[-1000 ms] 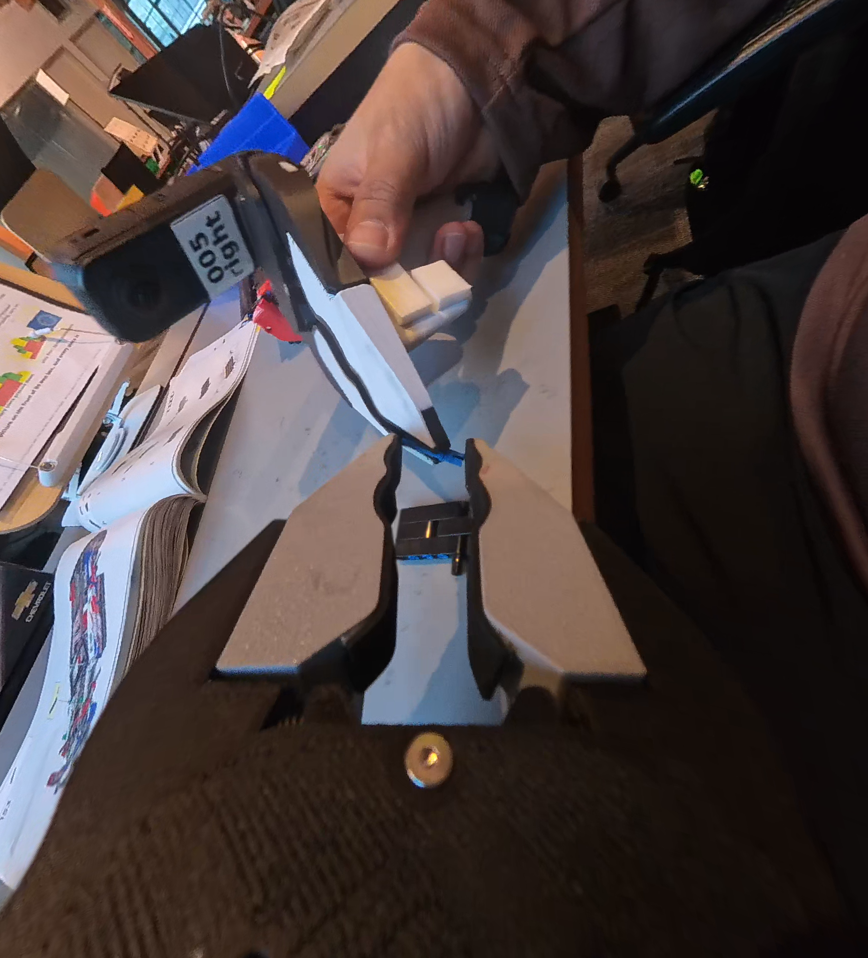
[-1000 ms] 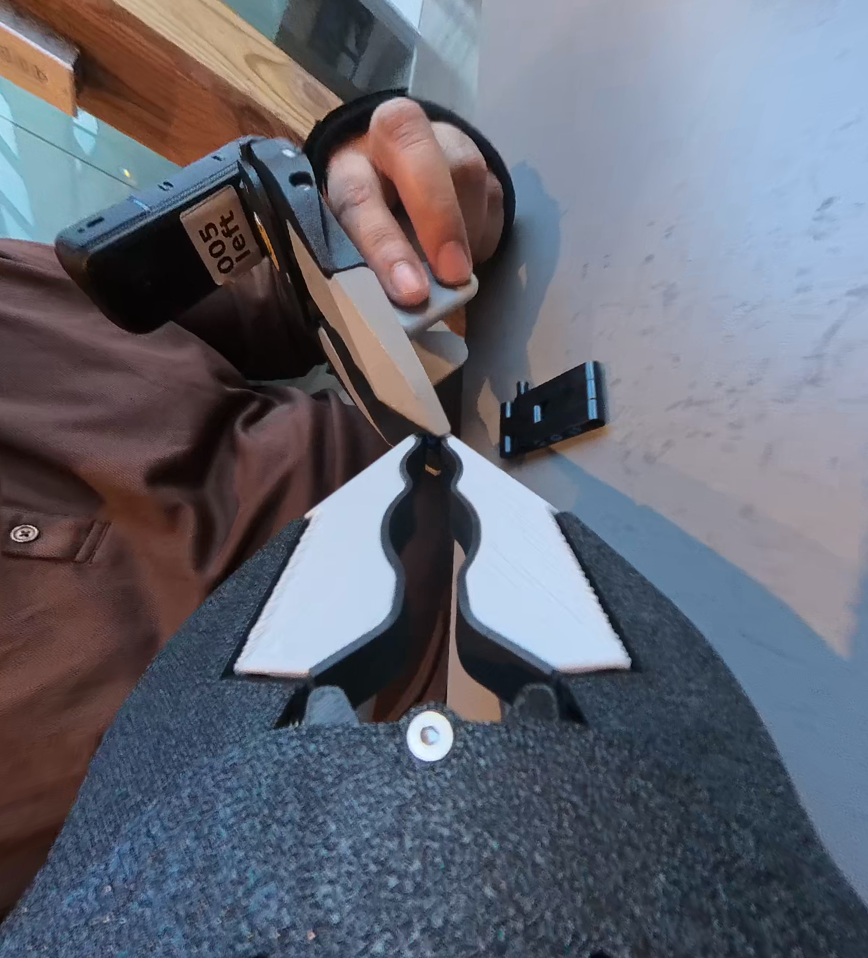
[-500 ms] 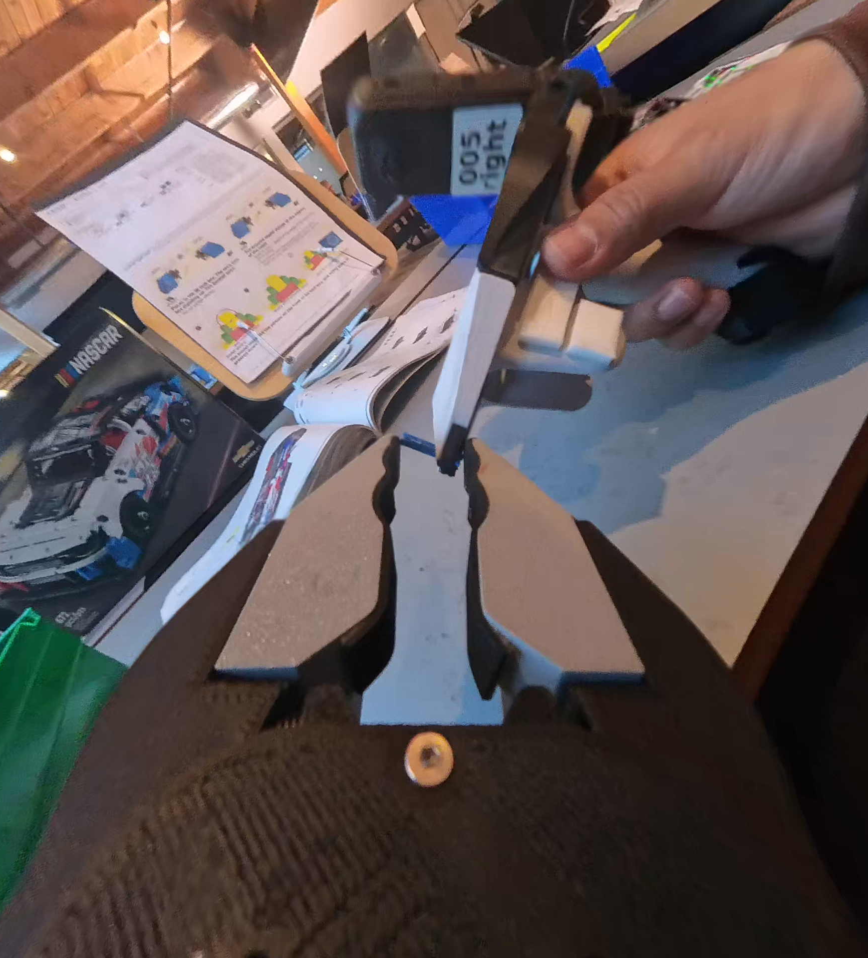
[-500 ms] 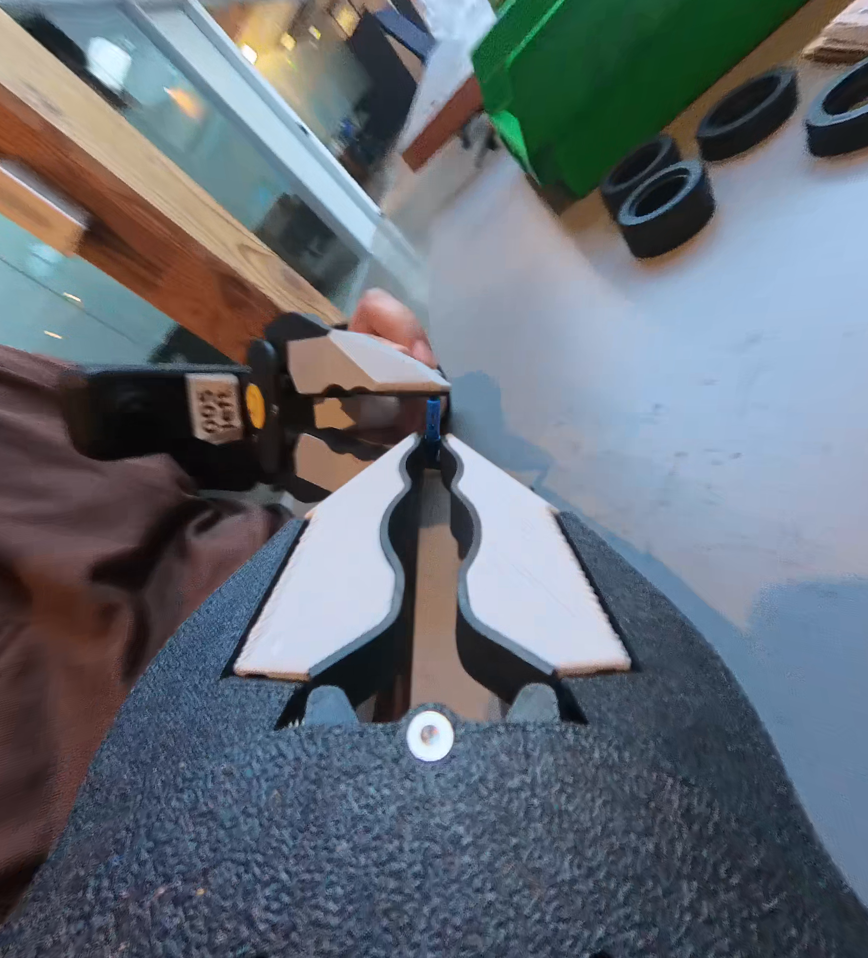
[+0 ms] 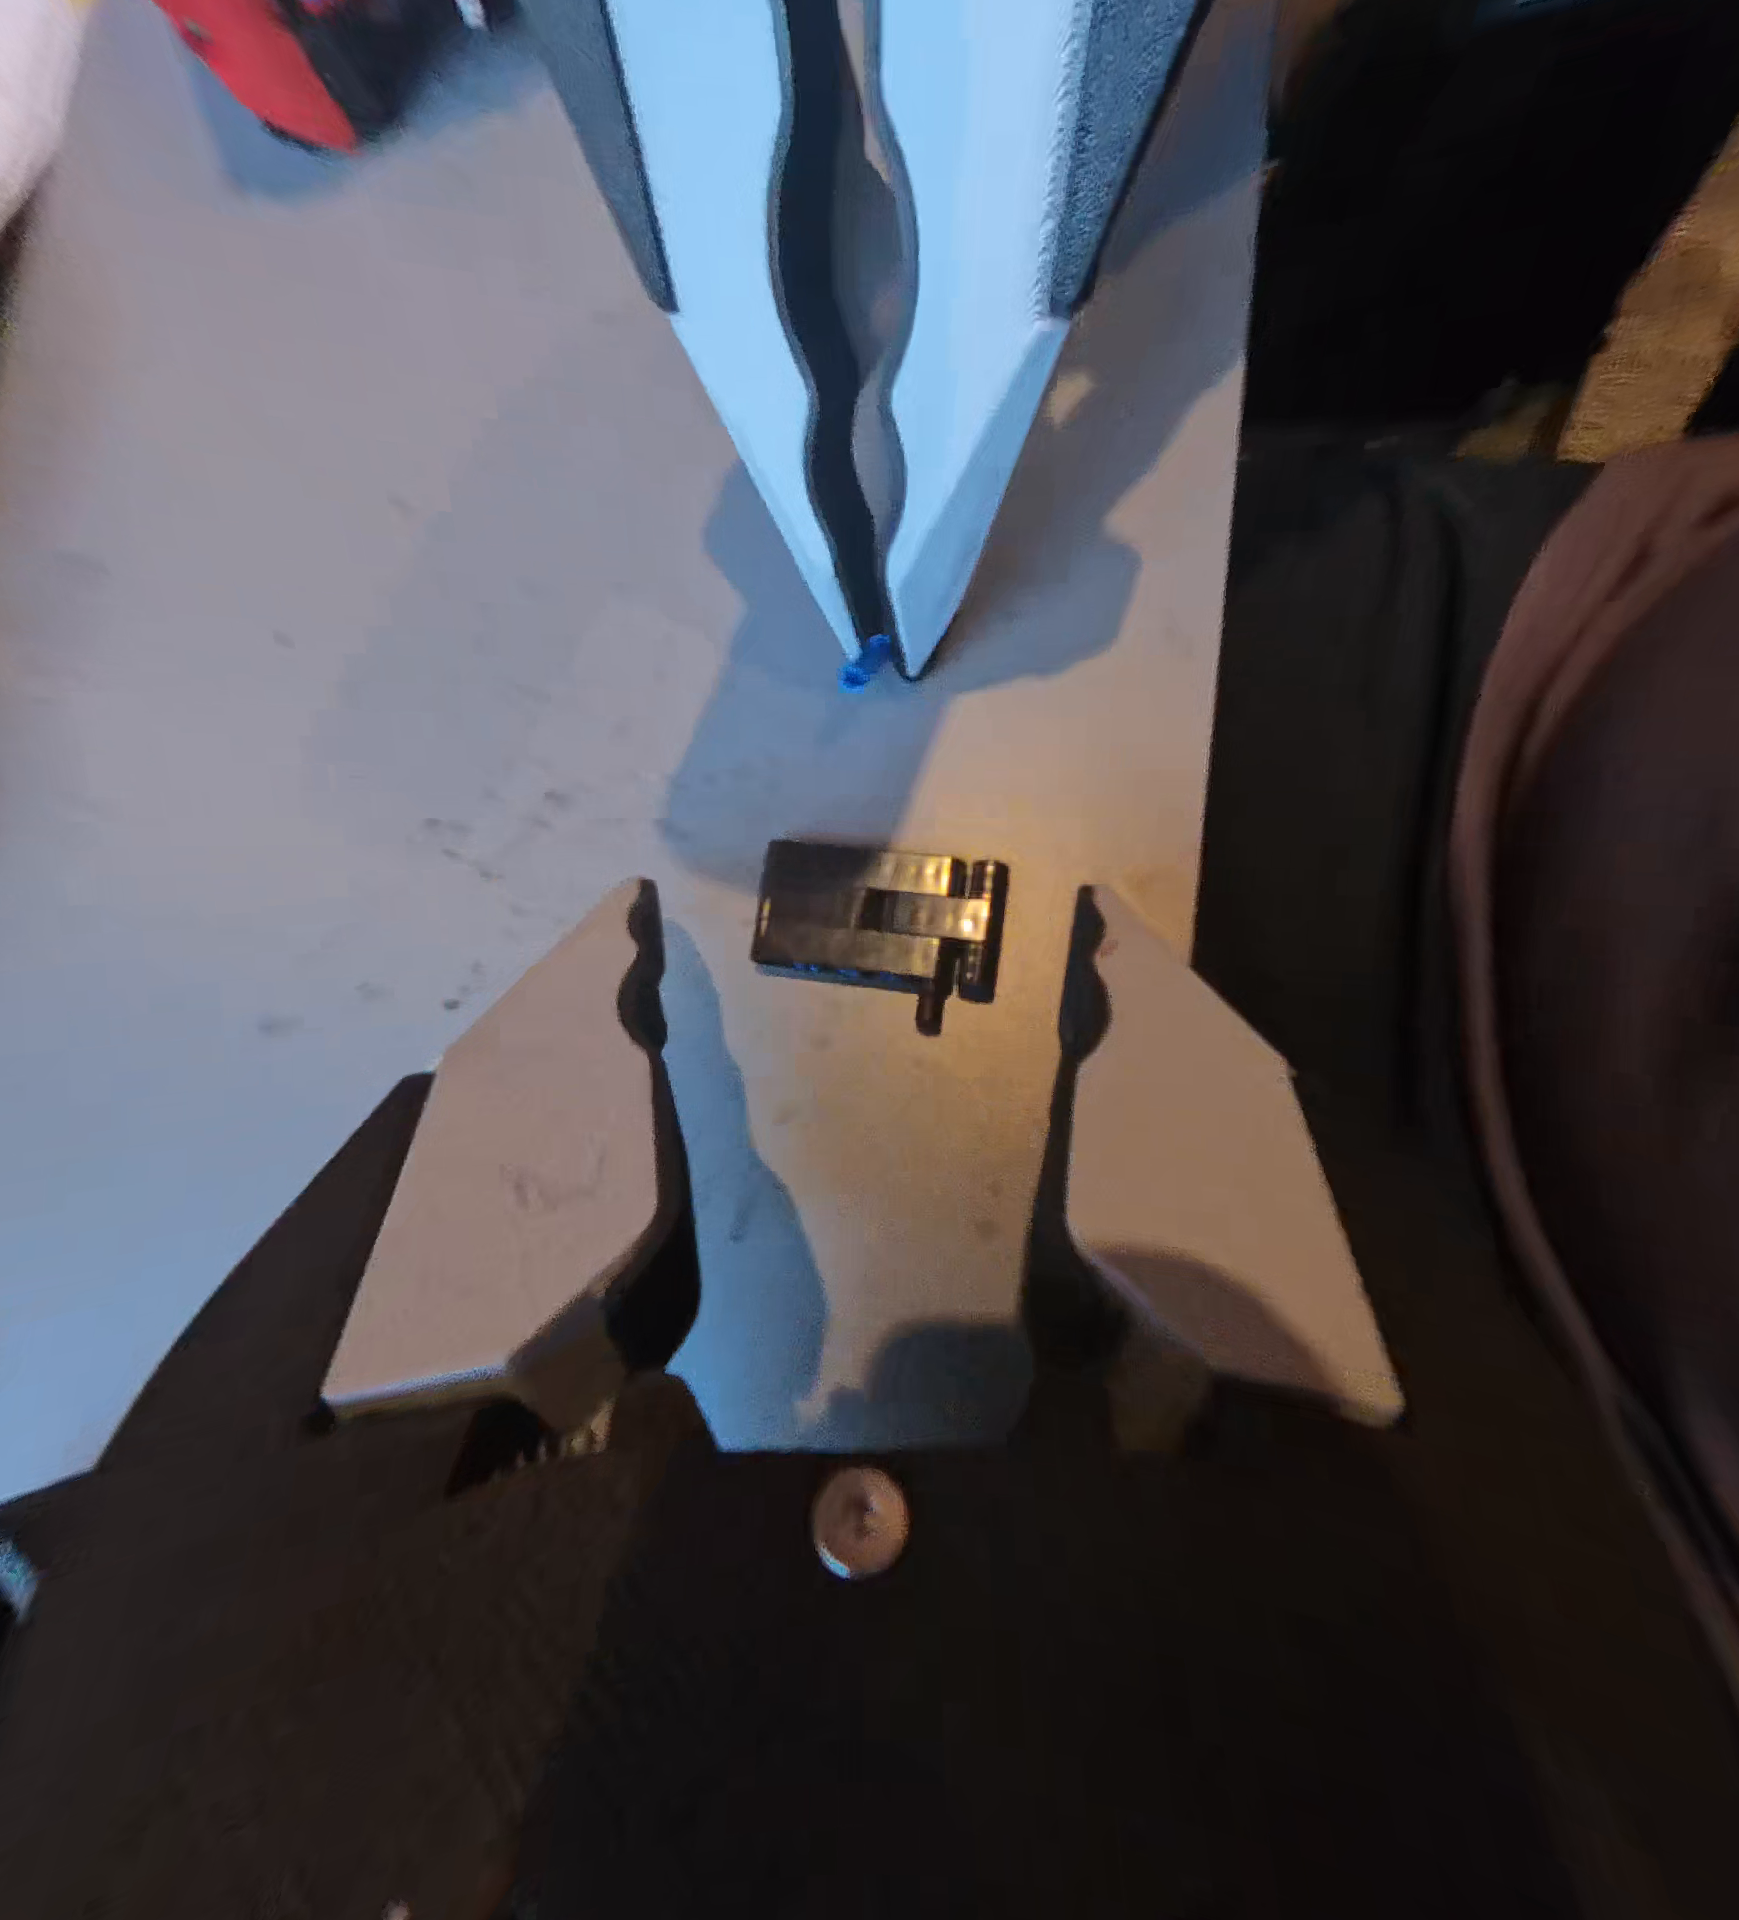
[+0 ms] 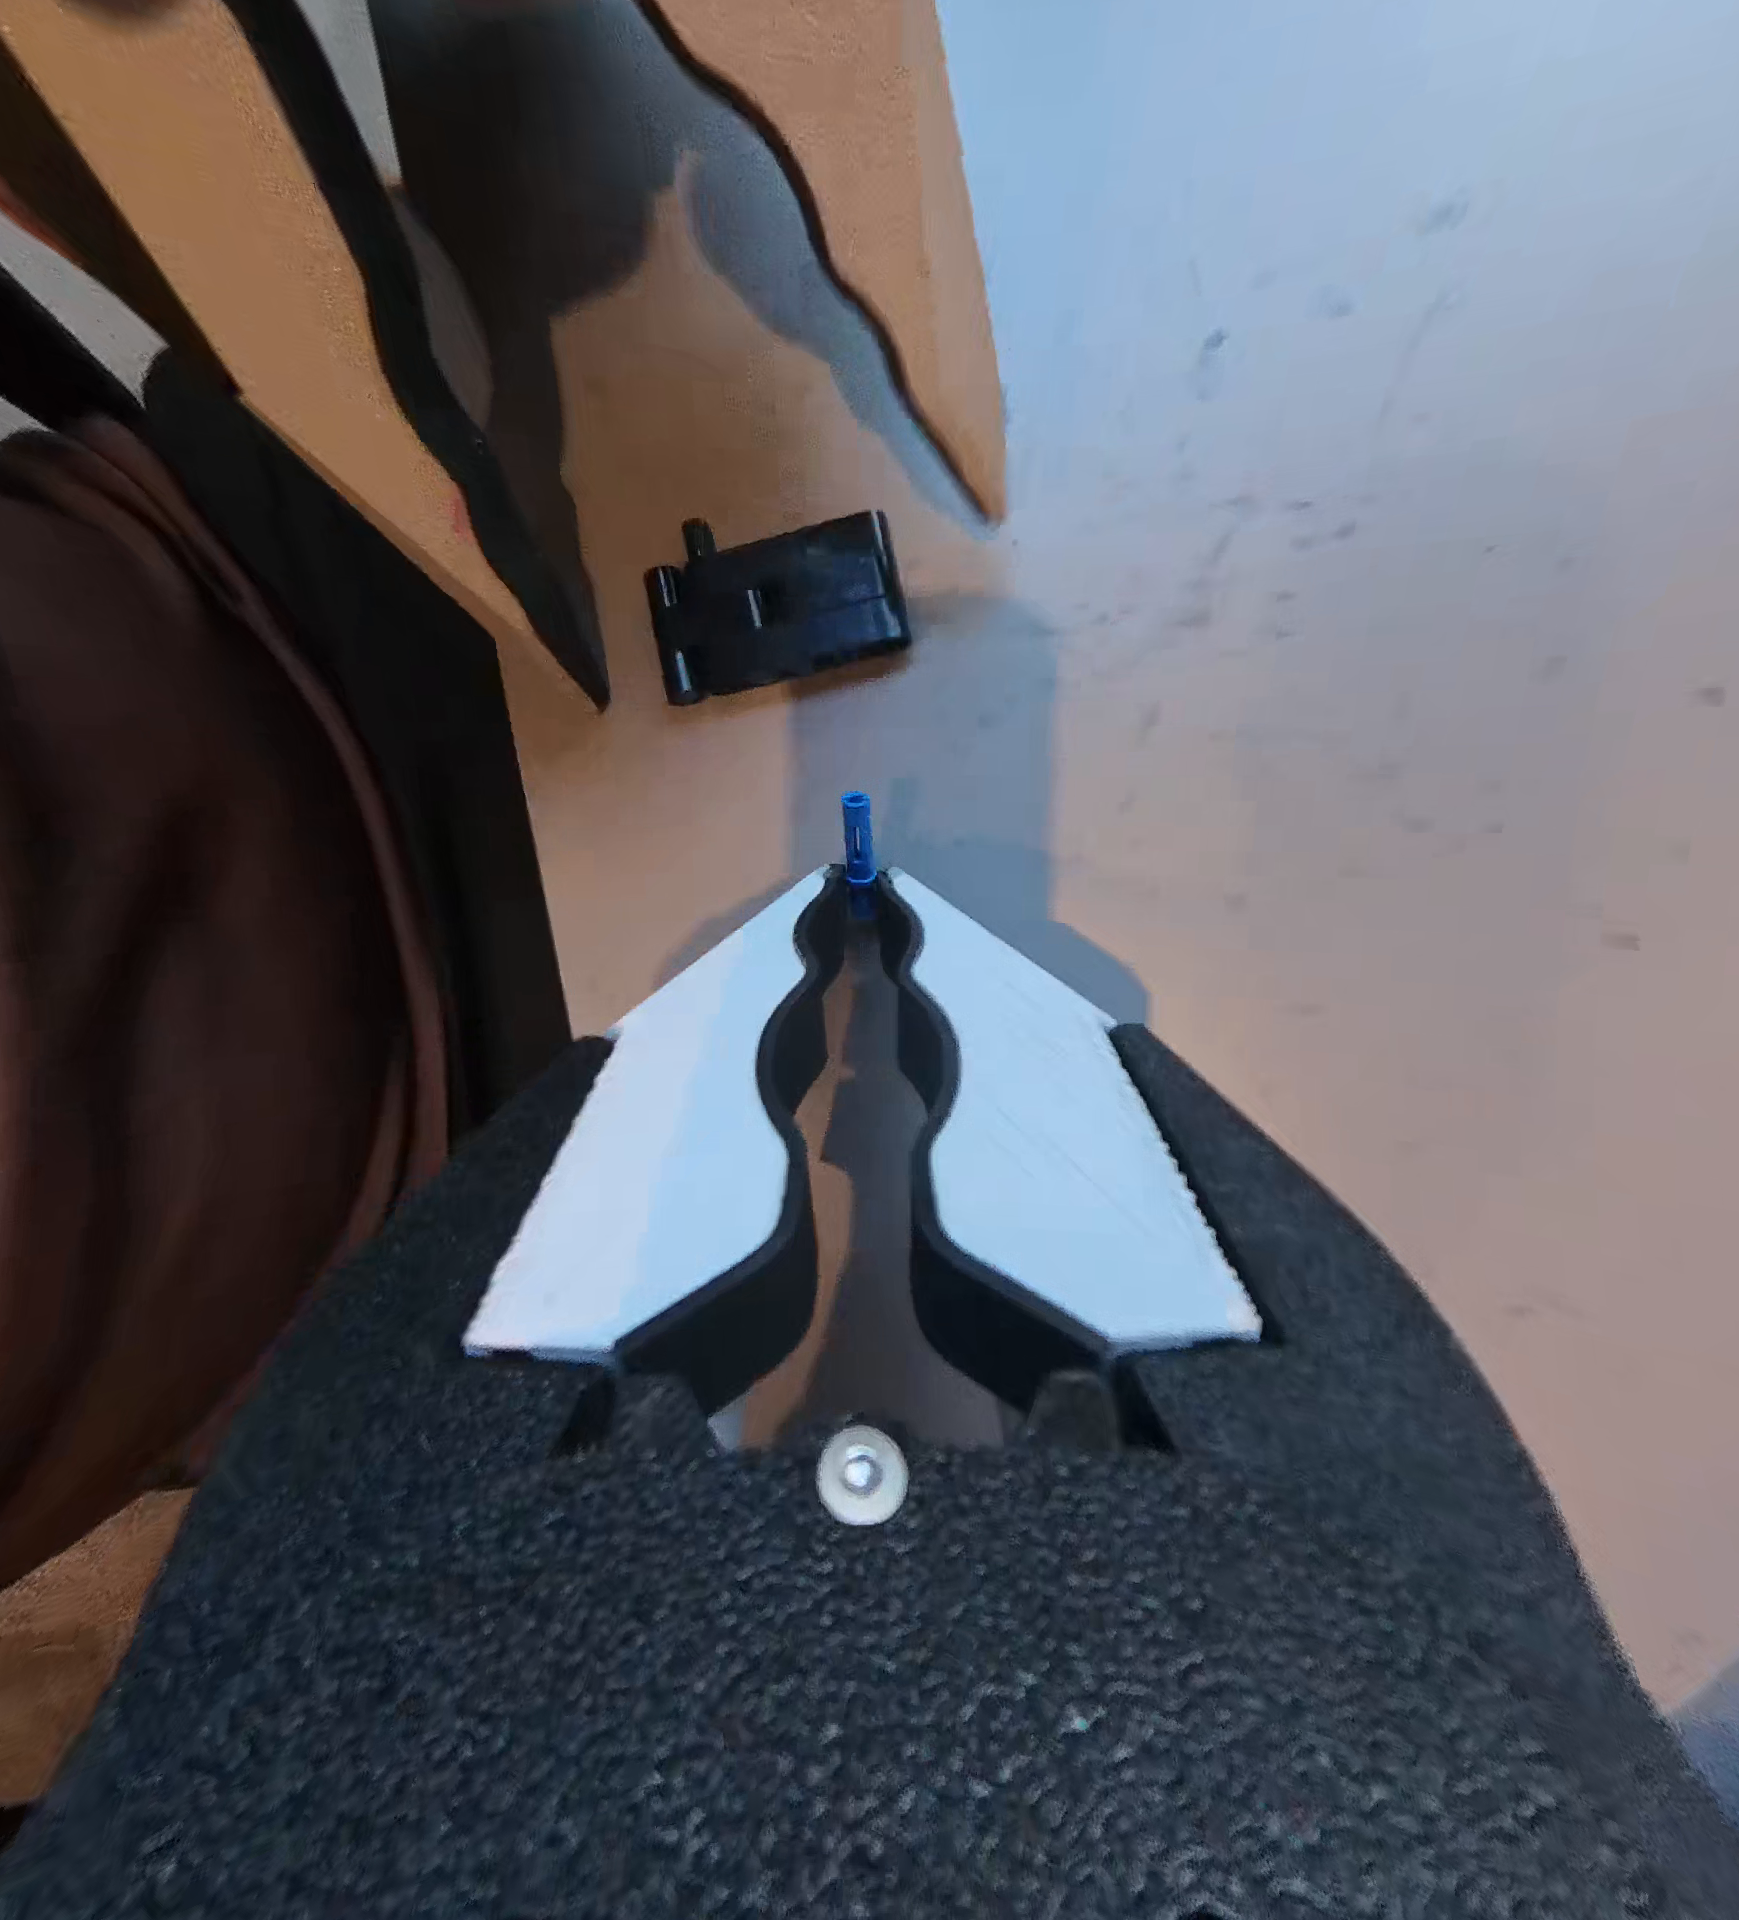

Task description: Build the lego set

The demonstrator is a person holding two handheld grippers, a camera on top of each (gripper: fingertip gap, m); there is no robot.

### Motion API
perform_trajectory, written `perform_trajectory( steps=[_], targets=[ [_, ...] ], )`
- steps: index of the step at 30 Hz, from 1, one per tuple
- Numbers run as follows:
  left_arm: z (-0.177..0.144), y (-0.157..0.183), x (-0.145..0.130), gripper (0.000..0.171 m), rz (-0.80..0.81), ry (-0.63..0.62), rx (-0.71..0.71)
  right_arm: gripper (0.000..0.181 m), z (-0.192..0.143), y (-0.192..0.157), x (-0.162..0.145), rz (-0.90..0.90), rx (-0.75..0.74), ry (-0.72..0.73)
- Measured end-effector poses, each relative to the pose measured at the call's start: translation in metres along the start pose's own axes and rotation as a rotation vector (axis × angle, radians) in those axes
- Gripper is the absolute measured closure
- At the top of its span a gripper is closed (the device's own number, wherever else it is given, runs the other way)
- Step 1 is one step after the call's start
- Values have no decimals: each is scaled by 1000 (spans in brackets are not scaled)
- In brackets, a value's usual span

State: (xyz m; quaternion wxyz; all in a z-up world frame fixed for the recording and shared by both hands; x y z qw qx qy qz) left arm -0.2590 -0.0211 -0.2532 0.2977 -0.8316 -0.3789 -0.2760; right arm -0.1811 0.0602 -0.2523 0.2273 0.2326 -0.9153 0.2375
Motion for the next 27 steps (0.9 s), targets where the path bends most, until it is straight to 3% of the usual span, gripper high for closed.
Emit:
perform_trajectory(
  steps=[4, 8, 13, 16, 19, 23, 27],
  targets=[
    [1, 3, -3, 125, -59, -15, -124, 174, 1, -1, -2, -65, -24, 4],
    [2, 1, -5, 124, -105, 18, -99, 173, 1, -1, -2, -78, -13, 28],
    [2, -4, -7, 125, -159, 1, -41, 155, 0, -2, 1, -105, 32, 93],
    [-1, -9, -5, 125, -252, 23, -67, 142, -3, -6, 11, -204, -38, 140],
    [-8, -13, 2, 125, -422, 104, -177, 140, -2, -22, 23, -379, -127, 165],
    [-15, -14, 9, 125, -564, 196, -323, 154, 2, -32, 29, -562, -304, 151],
    [-16, -6, 10, 126, -477, 182, -309, 181, 0, -32, 31, -569, -321, 189]
  ],
)
Point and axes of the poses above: each gripper's, where its closed fingertips meet, z out along the fingers, x out of its top, y = z × x across the jaws, the point moved 6 cm from there along -z, back along the fingers, and after that the axes turned 13 degrees about x, right-handed, at the moved point
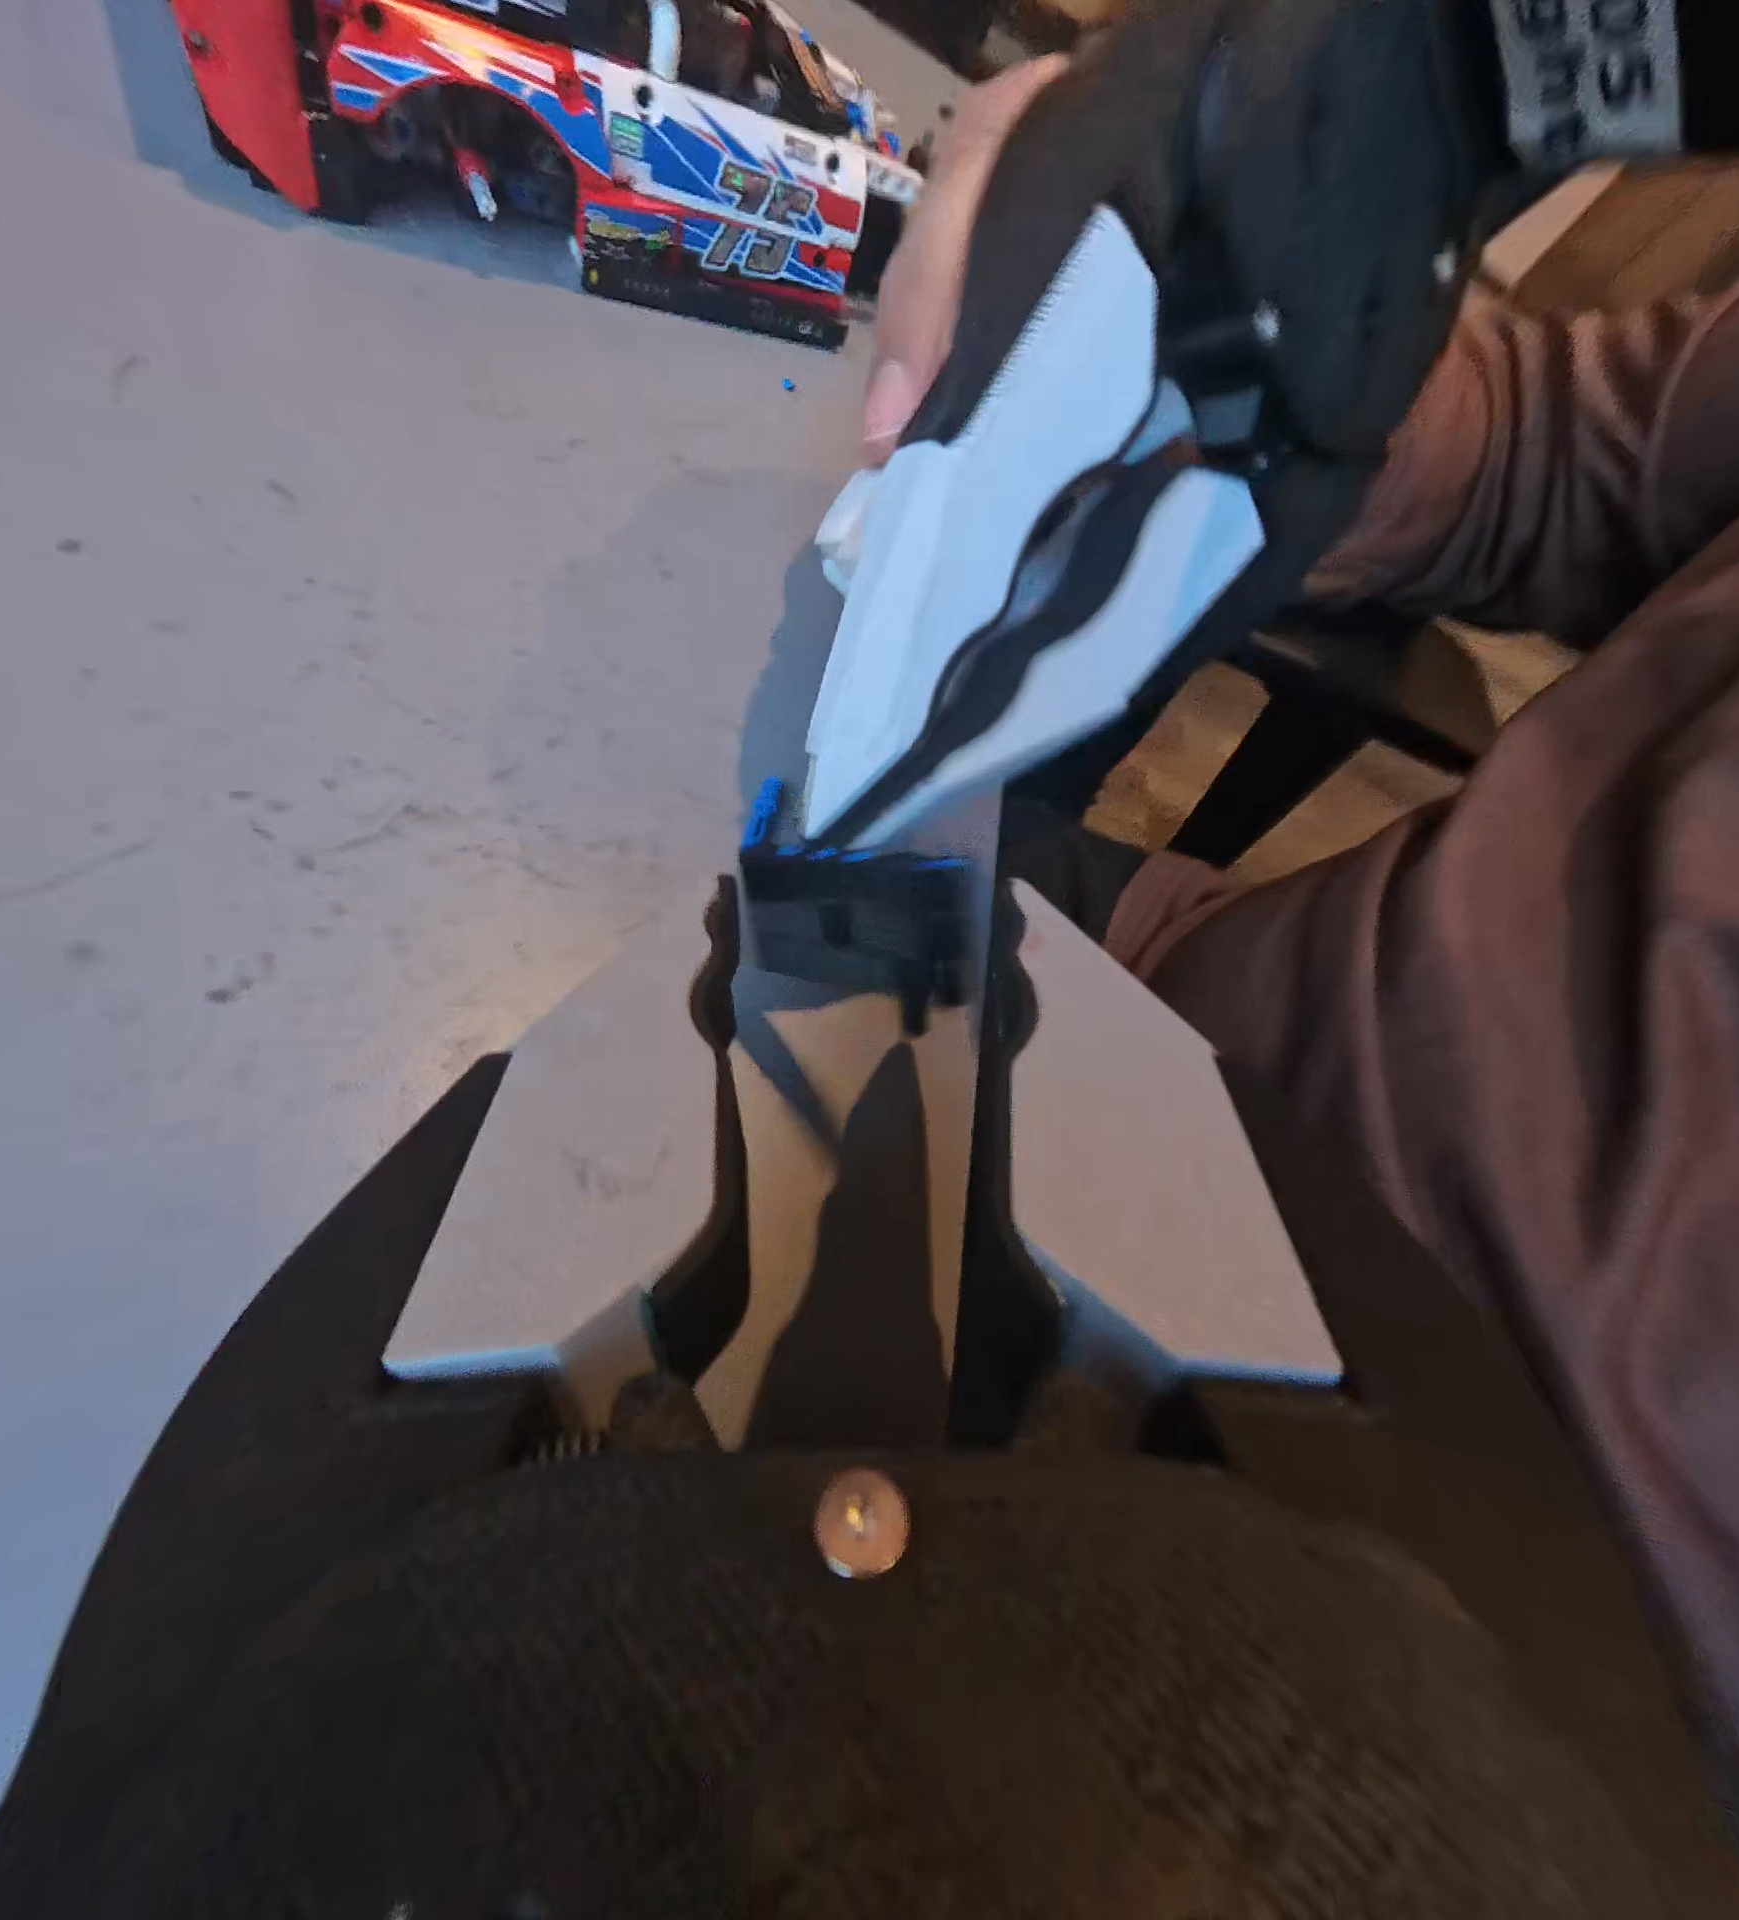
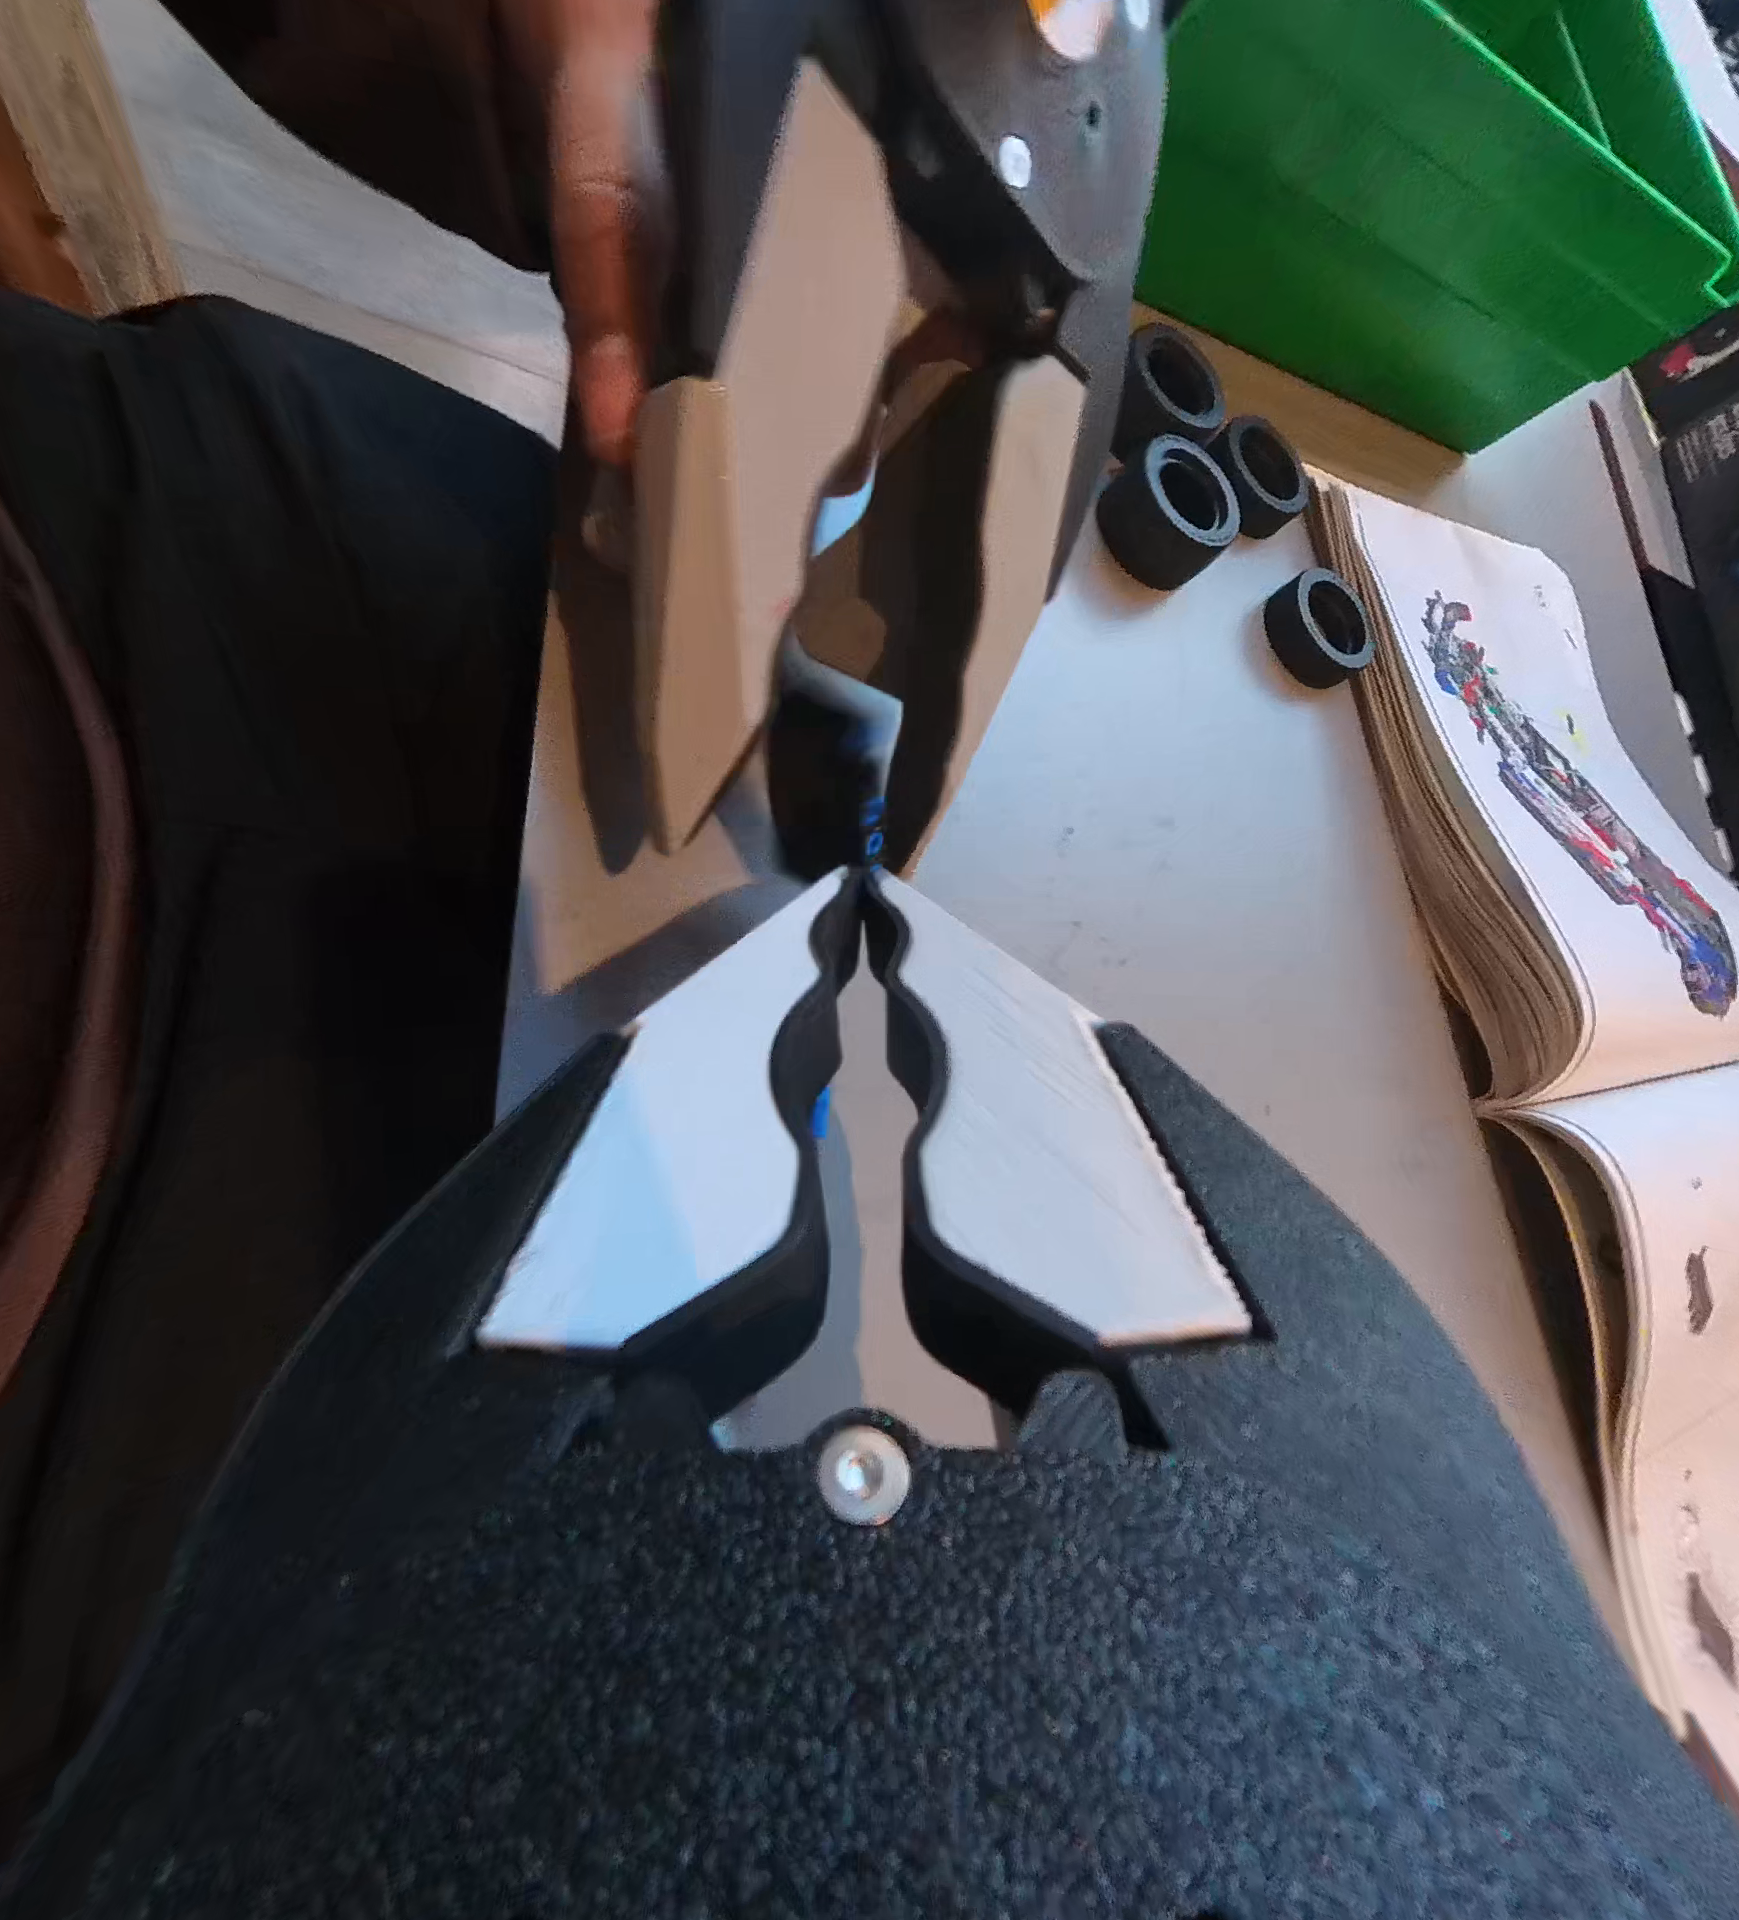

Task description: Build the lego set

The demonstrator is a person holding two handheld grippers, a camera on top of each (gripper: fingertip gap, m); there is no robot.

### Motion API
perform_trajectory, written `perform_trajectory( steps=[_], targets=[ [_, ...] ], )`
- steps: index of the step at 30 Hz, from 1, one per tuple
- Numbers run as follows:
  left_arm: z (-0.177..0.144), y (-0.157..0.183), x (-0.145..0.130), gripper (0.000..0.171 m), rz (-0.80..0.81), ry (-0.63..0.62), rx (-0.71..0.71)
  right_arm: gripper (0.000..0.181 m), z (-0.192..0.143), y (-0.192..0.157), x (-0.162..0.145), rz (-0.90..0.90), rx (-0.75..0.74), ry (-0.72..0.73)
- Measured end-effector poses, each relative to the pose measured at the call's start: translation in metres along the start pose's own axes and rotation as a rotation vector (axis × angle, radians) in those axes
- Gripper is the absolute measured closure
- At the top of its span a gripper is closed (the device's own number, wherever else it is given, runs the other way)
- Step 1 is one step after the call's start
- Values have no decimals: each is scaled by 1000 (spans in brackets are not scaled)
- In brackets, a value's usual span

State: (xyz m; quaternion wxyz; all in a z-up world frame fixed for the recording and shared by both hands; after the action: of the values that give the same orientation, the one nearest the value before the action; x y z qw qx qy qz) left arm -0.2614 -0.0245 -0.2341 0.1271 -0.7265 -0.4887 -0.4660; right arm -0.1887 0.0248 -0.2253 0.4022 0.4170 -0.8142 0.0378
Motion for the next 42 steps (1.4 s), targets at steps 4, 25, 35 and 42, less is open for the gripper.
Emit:
perform_trajectory(
  steps=[4, 25, 35, 42],
  targets=[
    [4, 14, -4, 171, 148, -3, 28, 181, 2, 3, 0, 101, 74, 84],
    [3, 83, -31, 146, 297, -69, 56, 180, -6, 23, -13, 274, 61, 162],
    [66, 94, -101, 113, 407, -384, 357, 179, -9, 23, -4, 291, 92, 221],
    [96, 78, -129, 111, 274, -508, 173, 179, -17, 17, 4, 250, 74, 228]
  ],
)
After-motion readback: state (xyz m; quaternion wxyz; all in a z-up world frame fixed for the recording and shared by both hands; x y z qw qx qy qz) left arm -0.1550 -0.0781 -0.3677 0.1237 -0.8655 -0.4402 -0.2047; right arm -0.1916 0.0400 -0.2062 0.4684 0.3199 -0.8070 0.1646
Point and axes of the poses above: each gripper's, where its closed fingertips meet, z out along the fingers, x out of its top, y = z × x across the jaws, the point moved 6 cm from there along -z, back along the fingers, and after that the axes turned 13 degrees about x, right-handed, at the moved point
